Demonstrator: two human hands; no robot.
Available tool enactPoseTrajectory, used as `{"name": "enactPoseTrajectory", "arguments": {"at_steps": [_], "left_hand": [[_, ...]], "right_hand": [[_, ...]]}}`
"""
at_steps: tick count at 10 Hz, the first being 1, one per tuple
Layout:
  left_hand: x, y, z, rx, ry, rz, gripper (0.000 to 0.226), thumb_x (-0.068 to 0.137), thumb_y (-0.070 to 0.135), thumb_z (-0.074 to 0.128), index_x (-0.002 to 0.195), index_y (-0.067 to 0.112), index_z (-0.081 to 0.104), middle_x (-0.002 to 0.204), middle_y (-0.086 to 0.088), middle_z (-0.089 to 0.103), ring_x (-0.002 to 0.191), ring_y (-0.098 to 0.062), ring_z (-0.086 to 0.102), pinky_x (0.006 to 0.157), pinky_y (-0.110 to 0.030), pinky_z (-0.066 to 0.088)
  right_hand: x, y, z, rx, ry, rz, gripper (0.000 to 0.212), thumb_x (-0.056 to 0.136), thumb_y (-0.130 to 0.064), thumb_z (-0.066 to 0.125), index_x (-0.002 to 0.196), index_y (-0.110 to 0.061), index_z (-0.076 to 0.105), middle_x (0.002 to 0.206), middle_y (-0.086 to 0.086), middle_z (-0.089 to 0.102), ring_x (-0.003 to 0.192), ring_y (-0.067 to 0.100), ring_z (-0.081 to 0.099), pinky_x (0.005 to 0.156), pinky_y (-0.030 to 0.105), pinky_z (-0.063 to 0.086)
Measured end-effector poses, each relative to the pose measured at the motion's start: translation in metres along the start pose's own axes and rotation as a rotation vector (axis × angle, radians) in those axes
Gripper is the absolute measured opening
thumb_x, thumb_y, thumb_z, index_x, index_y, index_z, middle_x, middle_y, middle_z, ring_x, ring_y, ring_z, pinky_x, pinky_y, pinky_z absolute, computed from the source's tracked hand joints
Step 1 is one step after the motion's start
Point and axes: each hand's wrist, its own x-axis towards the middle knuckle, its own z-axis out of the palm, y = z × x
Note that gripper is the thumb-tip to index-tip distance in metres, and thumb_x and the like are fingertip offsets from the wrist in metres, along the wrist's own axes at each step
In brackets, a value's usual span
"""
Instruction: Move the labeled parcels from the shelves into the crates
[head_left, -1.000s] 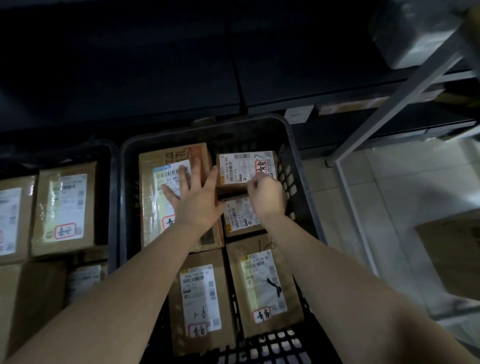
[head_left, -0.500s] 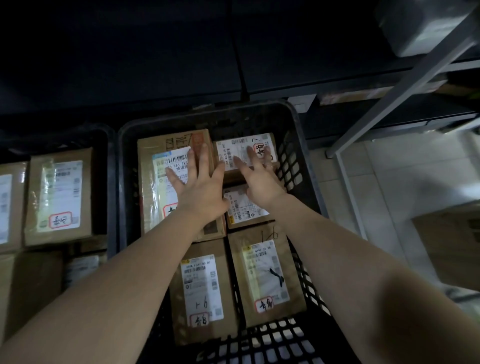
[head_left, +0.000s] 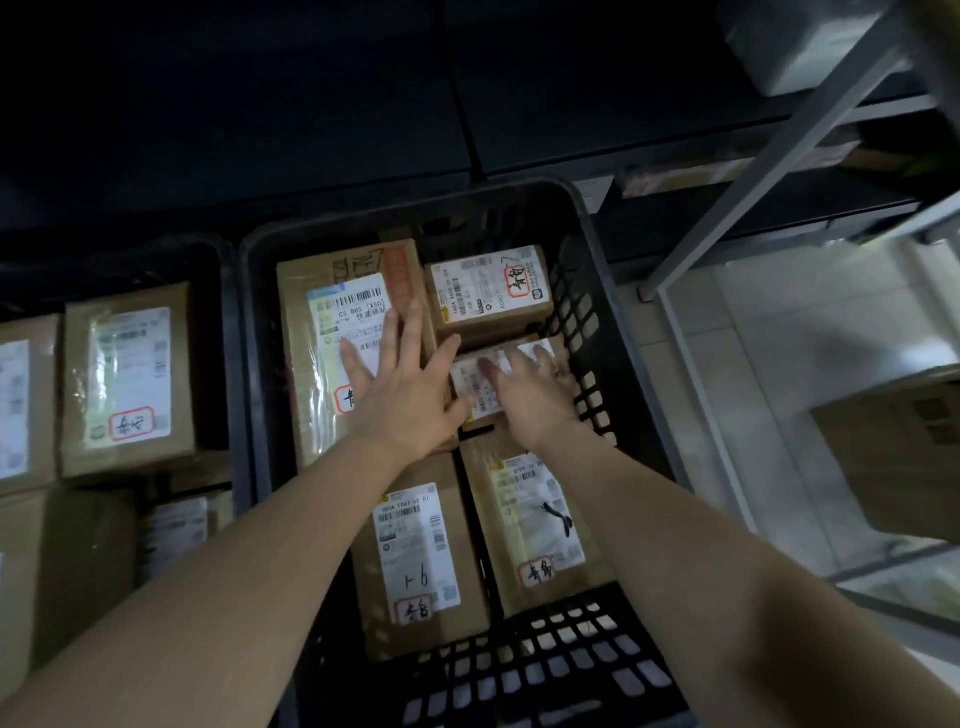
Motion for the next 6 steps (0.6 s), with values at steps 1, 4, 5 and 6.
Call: {"name": "enactPoseTrajectory", "arguments": {"at_steps": [1,4,5,6], "left_hand": [[0.003,0.001,0.000,-0.015,-0.013,-0.002,0.069,0.090,0.058,0.040,0.148,0.033,0.012,0.153,-0.007,-0.030,0.141,-0.028,-0.028,0.104,-0.066,-0.015],[0.001,0.001,-0.002,-0.027,0.040,0.007,0.061,0.091,0.052,0.042,0.144,0.033,0.022,0.156,-0.007,-0.024,0.143,-0.029,-0.022,0.105,-0.066,-0.012],[-0.004,-0.001,-0.007,-0.064,0.045,0.018,0.060,0.094,0.054,0.034,0.147,0.032,0.018,0.157,-0.006,-0.018,0.144,-0.027,-0.019,0.107,-0.064,-0.011],[-0.017,-0.003,-0.011,-0.094,0.092,0.048,0.060,0.097,0.049,0.033,0.149,0.025,0.016,0.159,-0.006,0.000,0.146,-0.026,-0.004,0.113,-0.058,0.001]], "right_hand": [[0.012,-0.013,0.003,0.261,0.009,0.083,0.052,0.102,-0.040,0.036,0.152,-0.032,0.023,0.162,0.002,0.004,0.147,0.031,0.001,0.117,0.051,0.009],[0.030,-0.014,0.002,0.181,0.061,-0.002,0.063,0.095,-0.030,0.053,0.150,-0.021,0.023,0.157,0.011,0.018,0.147,0.029,0.009,0.117,0.052,0.012],[0.007,-0.010,-0.012,-0.019,0.143,-0.135,0.060,0.094,-0.018,0.057,0.148,-0.014,0.030,0.152,0.013,0.023,0.141,0.033,0.021,0.112,0.045,0.029],[-0.013,-0.005,-0.026,-0.084,0.177,-0.138,0.055,0.094,-0.015,0.053,0.146,-0.017,0.034,0.152,0.012,0.028,0.139,0.033,0.025,0.108,0.048,0.035]]}}
